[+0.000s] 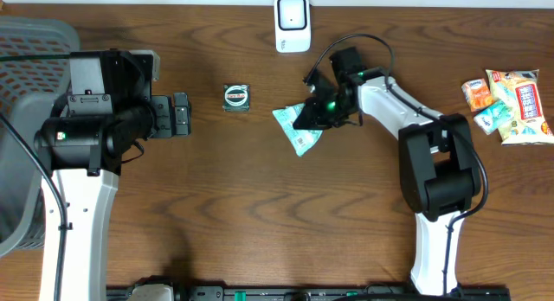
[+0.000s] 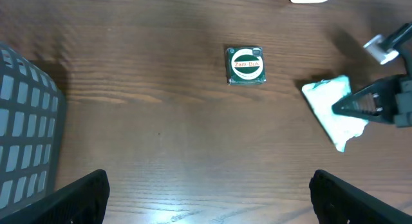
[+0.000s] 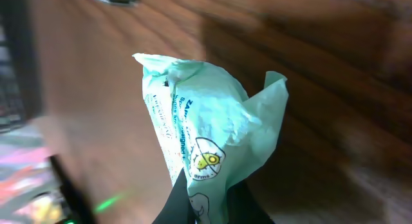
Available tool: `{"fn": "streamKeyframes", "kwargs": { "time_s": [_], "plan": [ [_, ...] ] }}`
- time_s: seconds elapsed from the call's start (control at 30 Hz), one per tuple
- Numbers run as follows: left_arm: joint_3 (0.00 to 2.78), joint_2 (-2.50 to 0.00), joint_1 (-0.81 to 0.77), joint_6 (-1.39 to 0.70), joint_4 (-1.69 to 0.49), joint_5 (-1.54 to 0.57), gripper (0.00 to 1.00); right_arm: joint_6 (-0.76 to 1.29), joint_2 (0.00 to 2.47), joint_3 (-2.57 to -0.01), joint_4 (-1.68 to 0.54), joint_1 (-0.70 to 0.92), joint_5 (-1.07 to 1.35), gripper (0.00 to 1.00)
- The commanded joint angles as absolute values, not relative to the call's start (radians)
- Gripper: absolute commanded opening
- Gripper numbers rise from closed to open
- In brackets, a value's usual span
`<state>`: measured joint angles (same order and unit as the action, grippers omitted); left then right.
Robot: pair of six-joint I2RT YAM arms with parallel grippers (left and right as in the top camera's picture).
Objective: Scan the item barcode
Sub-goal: 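Hold the wipes pouch up in front of the white scanner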
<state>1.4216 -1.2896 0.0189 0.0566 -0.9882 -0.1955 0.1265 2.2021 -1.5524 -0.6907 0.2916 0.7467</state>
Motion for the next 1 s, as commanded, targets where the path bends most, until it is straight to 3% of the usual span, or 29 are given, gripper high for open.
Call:
{"fn": "streamKeyframes", "kwargs": {
  "time_s": [0.0, 0.33, 0.7, 0.97],
  "plan": [
    [1.429, -1.293, 0.024, 0.067, -0.991, -0.189, 0.98, 0.127, 2.151, -1.597, -0.687, 0.228, 0.936, 0.01],
    [1.429, -1.293, 0.024, 0.067, -0.991, -0.189, 0.98, 0.179, 1.961, -1.602, -0.688, 0.136, 0.964, 0.01],
    [1.429, -1.293, 0.024, 0.067, -0.991, -0.189, 0.98, 0.187, 1.719, -1.602, -0.694, 0.203, 0.824, 0.01],
    [1.429, -1.293, 0.024, 0.067, -0.991, -0.189, 0.98, 0.198, 1.689, -1.599, -0.757, 0.245, 0.825, 0.01]
  ]
}}
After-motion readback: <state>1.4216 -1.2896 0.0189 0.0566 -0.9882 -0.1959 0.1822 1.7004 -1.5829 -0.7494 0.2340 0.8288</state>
